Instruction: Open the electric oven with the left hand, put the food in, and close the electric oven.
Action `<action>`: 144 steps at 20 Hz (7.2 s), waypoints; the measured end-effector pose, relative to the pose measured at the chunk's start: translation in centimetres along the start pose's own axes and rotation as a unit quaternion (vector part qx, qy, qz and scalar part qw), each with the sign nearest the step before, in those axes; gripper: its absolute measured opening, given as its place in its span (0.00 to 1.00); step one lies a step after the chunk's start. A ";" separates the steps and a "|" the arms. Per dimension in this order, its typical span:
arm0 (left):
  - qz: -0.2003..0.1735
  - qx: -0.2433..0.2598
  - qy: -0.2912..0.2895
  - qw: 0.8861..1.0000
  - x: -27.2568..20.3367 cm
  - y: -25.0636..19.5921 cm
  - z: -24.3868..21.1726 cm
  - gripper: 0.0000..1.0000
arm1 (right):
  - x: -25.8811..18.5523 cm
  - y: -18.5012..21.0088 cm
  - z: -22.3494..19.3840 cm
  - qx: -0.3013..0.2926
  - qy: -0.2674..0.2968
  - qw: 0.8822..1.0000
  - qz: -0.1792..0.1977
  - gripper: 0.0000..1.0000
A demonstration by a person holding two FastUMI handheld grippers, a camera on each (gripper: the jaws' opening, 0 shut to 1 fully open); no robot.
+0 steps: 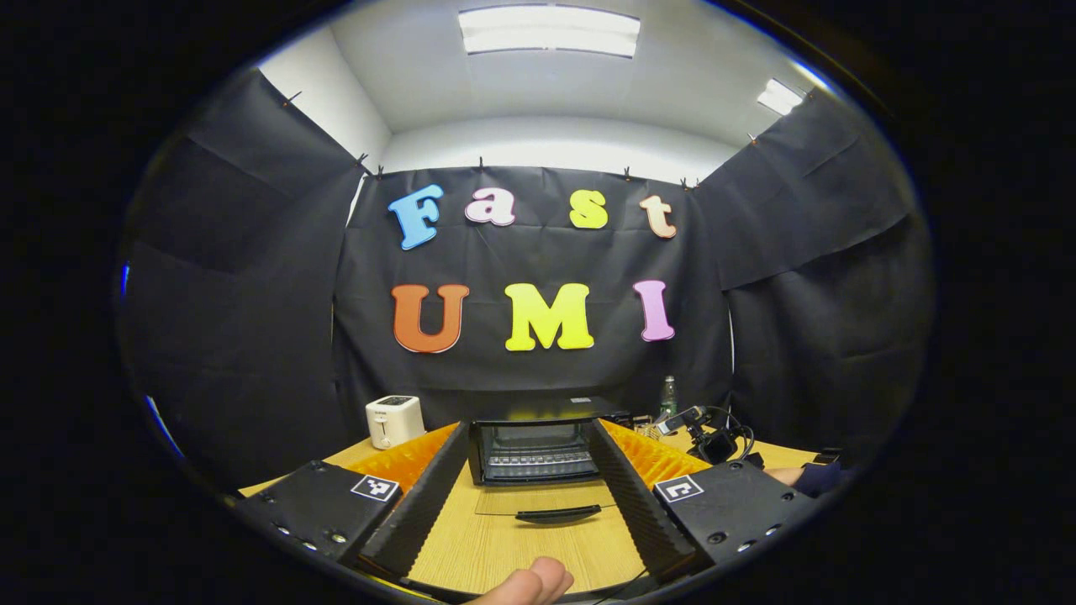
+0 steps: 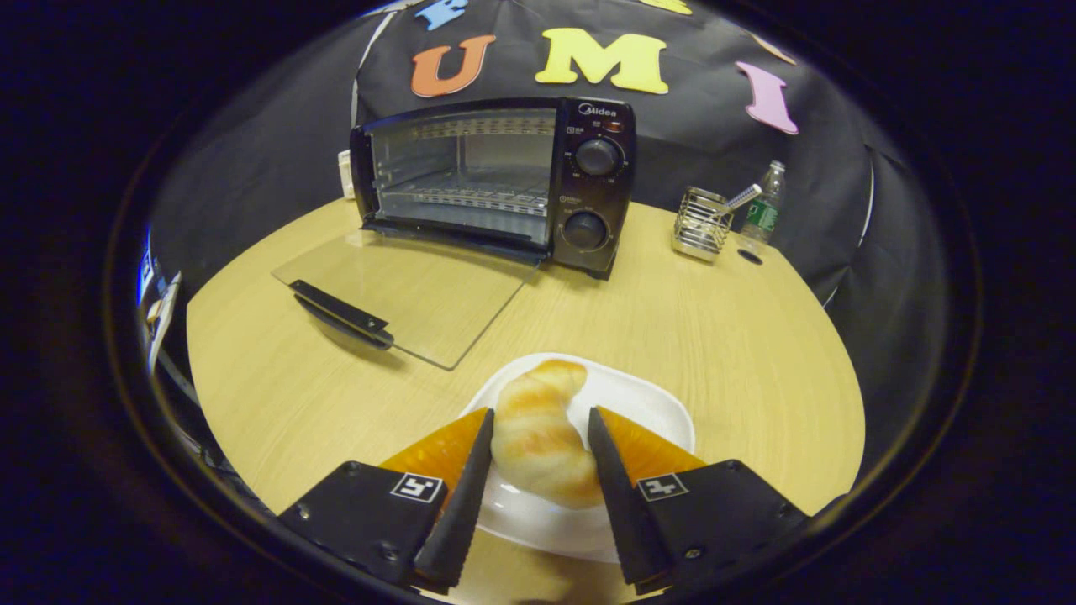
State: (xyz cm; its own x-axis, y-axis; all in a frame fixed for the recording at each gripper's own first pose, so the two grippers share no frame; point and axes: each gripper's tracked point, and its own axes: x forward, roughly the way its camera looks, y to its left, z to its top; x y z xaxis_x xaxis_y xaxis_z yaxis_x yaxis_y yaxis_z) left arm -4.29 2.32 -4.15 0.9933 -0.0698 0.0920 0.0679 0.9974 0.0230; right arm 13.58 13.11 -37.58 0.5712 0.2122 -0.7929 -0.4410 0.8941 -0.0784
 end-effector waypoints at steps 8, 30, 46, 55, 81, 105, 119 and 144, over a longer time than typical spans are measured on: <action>0.031 -0.009 0.014 0.999 0.4 2.4 -1.0 0.96 | -4.3 2.0 4.2 0.045 -0.054 0.997 0.042 0.58; 0.056 -0.043 0.001 0.998 0.1 7.3 -1.2 0.94 | 3.5 9.0 22.4 0.345 -0.218 0.901 0.150 0.51; 0.109 -0.052 0.045 0.992 1.3 13.1 -6.0 0.94 | 15.2 7.9 31.7 0.135 -0.311 0.939 -0.059 0.57; 0.102 -0.024 0.068 0.992 2.0 11.1 -7.0 0.94 | 13.7 9.7 30.2 0.090 -0.337 0.935 -0.068 0.97; -0.011 -0.082 0.252 0.964 9.7 0.2 -20.7 0.95 | -16.5 -0.8 11.6 0.109 -0.352 0.927 -0.066 1.00; -0.005 -0.028 0.465 0.885 12.8 -7.3 -31.2 0.93 | -27.6 -12.3 7.6 0.160 -0.431 0.883 -0.097 0.96; 0.002 -0.012 0.473 0.881 13.1 -7.0 -32.0 0.87 | -27.6 -13.3 7.3 0.178 -0.430 0.880 -0.094 0.96; 0.032 0.040 0.292 0.955 22.6 -4.5 -17.3 0.96 | -27.5 -14.2 7.1 0.173 -0.424 0.883 -0.103 0.96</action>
State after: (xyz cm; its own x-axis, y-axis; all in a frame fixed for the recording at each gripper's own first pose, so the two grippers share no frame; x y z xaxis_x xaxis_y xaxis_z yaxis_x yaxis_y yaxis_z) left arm 19.50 -3.50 -19.38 0.8800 0.0360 -0.4737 0.0205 0.9933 0.1137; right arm 9.10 -2.60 -10.38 0.9923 0.1196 -0.0334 -0.1140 0.9840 0.1369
